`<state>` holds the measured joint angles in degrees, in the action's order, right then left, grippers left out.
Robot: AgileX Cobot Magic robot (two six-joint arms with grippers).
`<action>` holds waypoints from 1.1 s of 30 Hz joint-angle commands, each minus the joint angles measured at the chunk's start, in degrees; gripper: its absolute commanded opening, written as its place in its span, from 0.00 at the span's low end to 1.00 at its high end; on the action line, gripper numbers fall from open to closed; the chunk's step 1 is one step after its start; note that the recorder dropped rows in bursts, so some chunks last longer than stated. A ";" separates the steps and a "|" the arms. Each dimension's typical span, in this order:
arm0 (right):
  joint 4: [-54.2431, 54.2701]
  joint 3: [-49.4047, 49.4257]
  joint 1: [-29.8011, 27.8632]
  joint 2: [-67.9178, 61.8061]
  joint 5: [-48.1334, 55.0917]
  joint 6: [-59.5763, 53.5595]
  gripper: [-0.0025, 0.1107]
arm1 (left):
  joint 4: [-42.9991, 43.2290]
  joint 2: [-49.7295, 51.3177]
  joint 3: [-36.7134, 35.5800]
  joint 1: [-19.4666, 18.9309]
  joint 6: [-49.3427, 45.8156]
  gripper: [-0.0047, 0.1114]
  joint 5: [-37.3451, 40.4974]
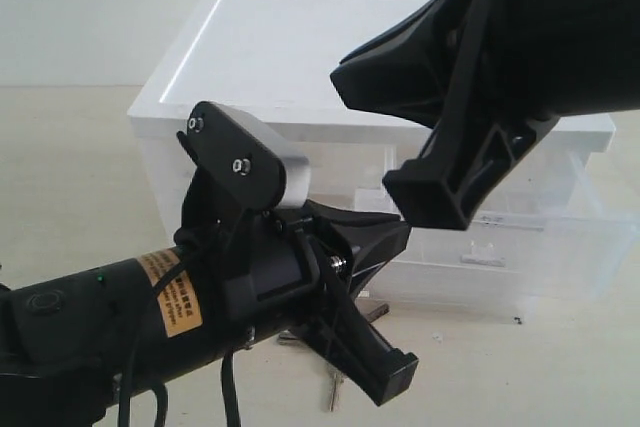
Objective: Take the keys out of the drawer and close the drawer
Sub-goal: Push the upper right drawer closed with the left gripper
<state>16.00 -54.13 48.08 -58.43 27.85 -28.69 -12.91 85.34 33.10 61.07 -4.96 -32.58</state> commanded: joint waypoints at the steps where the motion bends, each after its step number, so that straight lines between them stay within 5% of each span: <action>1: -0.09 -0.25 -0.06 0.56 0.00 0.25 0.02 | -1.78 0.09 0.31 0.12 -0.73 0.08 -4.00; 13: -0.09 -0.25 -0.06 0.56 0.22 0.25 0.02 | -1.41 2.38 0.21 2.47 -1.56 0.08 0.36; 23: -0.09 -0.25 -0.06 0.56 0.22 0.25 0.02 | -4.26 10.38 0.43 1.80 -1.56 0.08 -11.28; 33: -0.09 -0.25 -0.06 0.56 0.45 0.25 0.02 | -7.90 10.49 5.80 -0.17 -6.37 0.08 -9.73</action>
<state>15.91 -54.13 48.08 -58.43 28.07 -28.45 -17.81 95.72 37.98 61.03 -8.66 -42.41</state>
